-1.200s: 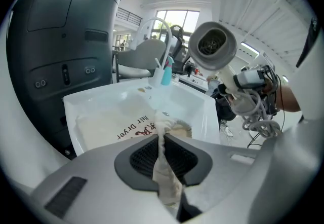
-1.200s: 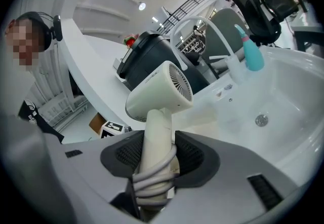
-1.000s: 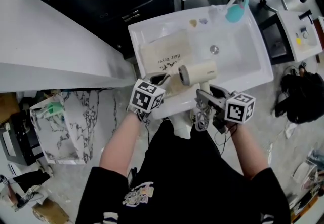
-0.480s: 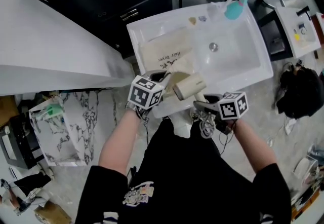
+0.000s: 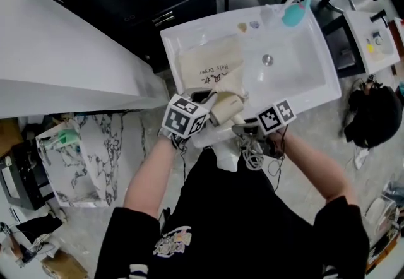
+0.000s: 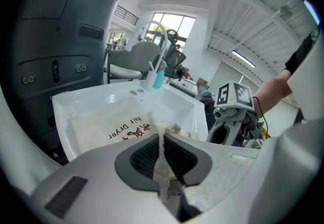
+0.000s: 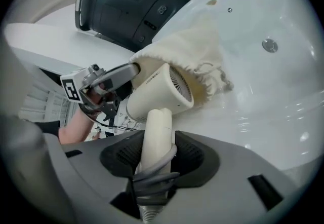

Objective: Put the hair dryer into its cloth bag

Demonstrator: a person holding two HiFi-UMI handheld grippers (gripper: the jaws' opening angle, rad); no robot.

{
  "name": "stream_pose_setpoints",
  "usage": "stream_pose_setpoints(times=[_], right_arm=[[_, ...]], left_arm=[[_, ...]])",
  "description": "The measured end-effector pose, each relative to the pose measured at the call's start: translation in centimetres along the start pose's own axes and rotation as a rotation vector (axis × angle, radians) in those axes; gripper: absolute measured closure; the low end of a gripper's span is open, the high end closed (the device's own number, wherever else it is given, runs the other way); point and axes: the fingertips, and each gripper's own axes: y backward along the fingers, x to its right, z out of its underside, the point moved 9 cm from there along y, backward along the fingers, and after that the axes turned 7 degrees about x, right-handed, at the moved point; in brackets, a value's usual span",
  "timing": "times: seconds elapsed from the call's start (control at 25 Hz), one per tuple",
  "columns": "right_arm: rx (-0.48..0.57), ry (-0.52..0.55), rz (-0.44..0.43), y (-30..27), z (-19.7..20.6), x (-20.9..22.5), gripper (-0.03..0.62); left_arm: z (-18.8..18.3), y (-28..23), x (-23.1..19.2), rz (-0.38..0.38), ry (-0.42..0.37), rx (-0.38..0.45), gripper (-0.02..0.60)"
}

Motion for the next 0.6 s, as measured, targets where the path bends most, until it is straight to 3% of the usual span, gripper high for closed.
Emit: stream_pose_setpoints(times=[0.24,0.4,0.6], right_arm=[[0.053,-0.150,-0.037,0.6,-1.1,0.9,0.411],[0.083,-0.162,-0.019,-0.4,-1.7,1.0,0.411],[0.122,-0.193,0.006,-1.9,-3.2,1.2,0.410]], left_arm=[[0.1,0.6,0.3,0.028,-0.027,-0.006,0.552],[0.0,0.5,0.9,0.044,-0.076,-0.016,0.552],[-0.3,0.7,1.4,0.082,-0.080,-0.013,0.552]])
